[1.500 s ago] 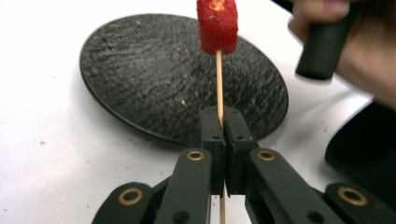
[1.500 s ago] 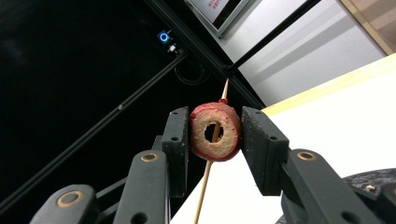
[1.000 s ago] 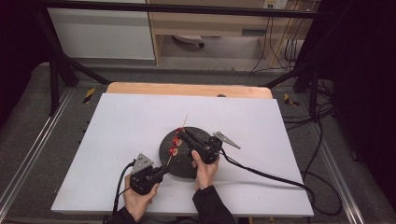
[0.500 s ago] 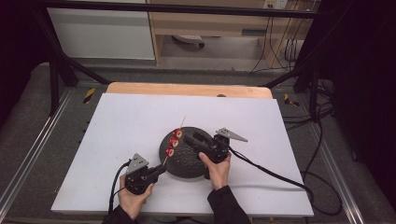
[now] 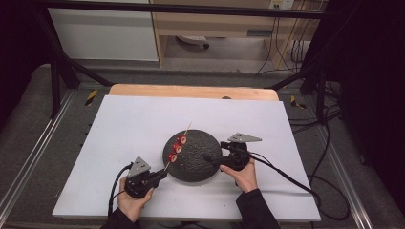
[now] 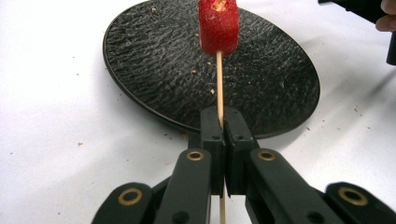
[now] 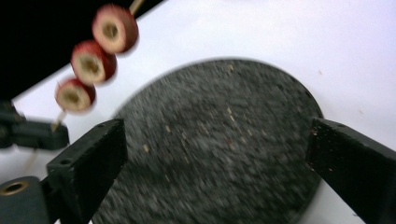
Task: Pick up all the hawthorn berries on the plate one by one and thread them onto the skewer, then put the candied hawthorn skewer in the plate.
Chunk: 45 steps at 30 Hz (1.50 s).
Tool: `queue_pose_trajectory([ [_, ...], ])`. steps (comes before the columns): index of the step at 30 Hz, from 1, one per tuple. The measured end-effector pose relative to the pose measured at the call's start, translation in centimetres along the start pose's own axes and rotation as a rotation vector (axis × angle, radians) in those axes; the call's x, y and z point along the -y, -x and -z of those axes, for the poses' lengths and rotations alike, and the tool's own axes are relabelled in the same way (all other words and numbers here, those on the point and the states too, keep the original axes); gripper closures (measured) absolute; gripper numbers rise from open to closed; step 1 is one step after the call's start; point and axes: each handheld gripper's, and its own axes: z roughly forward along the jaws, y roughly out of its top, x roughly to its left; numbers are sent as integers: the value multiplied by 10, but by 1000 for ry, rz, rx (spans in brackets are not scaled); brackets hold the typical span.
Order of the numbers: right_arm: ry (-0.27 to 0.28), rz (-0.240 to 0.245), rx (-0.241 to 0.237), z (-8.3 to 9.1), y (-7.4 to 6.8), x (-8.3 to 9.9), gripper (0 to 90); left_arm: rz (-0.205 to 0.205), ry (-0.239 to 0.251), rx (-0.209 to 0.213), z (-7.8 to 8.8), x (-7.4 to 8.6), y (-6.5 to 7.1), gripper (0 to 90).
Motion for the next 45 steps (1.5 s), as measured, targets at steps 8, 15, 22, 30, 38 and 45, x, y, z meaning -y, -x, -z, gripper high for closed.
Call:
queue_pose_trajectory([
  [8,-119,85,58,17,16,15,5,-3,-34,16,1,-5,-5,883],
  [15,-144,104,86,36,31,31,5,-17,-53,18,4,-12,-9,883],
  [22,-147,106,71,55,43,42,5,-35,-92,15,-1,-24,-10,883],
  [30,-158,103,91,68,49,52,7,-54,-146,16,-12,-40,-11,883],
  [38,-148,95,104,76,54,60,9,-81,-218,11,-27,-52,-9,883],
  [45,-149,96,112,80,55,63,10,-88,-289,8,-43,-52,-3,882],
])
